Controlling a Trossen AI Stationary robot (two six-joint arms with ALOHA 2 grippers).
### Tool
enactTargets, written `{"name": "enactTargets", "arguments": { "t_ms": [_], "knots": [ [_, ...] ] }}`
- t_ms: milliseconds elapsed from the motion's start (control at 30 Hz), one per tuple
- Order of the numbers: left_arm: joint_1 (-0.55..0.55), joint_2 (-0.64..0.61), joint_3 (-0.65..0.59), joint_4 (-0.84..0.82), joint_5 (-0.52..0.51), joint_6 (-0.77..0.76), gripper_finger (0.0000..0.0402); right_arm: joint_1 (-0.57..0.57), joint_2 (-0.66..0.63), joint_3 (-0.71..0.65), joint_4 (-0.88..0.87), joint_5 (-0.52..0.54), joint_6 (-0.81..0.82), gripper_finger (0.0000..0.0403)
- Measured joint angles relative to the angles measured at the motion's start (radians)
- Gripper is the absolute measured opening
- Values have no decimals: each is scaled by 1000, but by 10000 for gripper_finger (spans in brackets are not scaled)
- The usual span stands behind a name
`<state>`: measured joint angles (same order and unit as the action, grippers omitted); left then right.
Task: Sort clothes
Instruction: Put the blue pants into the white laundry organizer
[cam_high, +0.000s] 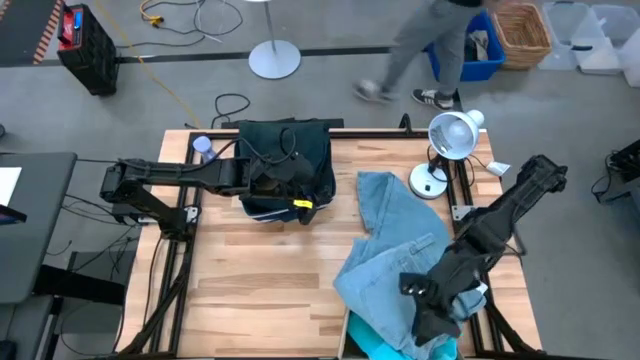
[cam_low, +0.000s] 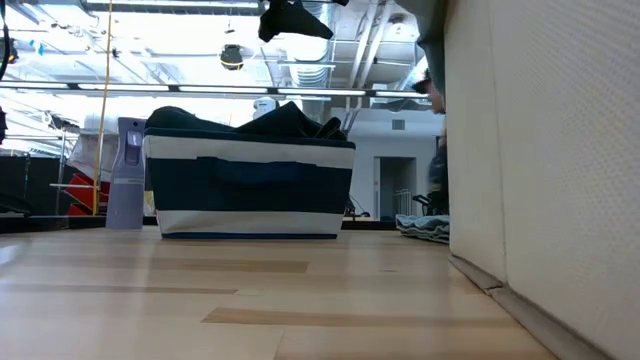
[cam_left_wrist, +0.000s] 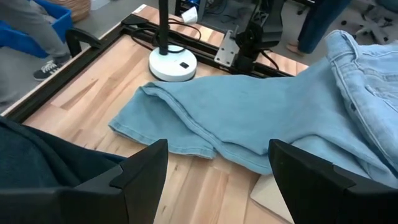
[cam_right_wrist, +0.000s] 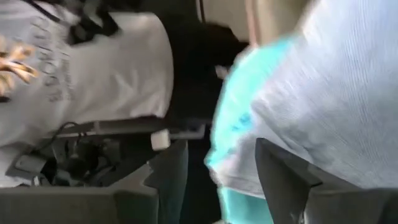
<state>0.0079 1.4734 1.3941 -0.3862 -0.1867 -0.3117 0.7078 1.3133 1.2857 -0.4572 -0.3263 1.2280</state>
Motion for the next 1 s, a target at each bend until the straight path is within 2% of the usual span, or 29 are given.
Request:
{"name": "enactTargets", "arguments": {
  "t_ms": [167, 333, 433, 500, 700, 867, 1000],
  "knots": [
    [-16, 0, 0, -1, 1, -1, 271, -15, -17, 151, -157, 175, -83, 199],
    [-35, 0, 0, -1, 1, 0, 271, -43, -17, 239, -397, 541, -179, 198],
    [-42, 0, 0, -2, 1, -2, 271, -72, -12, 235, -446, 675, -206, 198],
    [-42, -11, 0, -13, 2, -16, 271, -101, 11, 234, -445, 696, -239, 198],
    [-42, -68, 0, -32, -1, -3, 271, -119, 145, 232, -447, 675, -342, 198],
    [-42, -120, 0, -73, -1, 4, 271, -69, 243, 232, -549, 626, -247, 197],
    [-42, -155, 0, -125, -8, 18, 271, 17, 301, 232, -567, 592, -211, 183]
  ]
}}
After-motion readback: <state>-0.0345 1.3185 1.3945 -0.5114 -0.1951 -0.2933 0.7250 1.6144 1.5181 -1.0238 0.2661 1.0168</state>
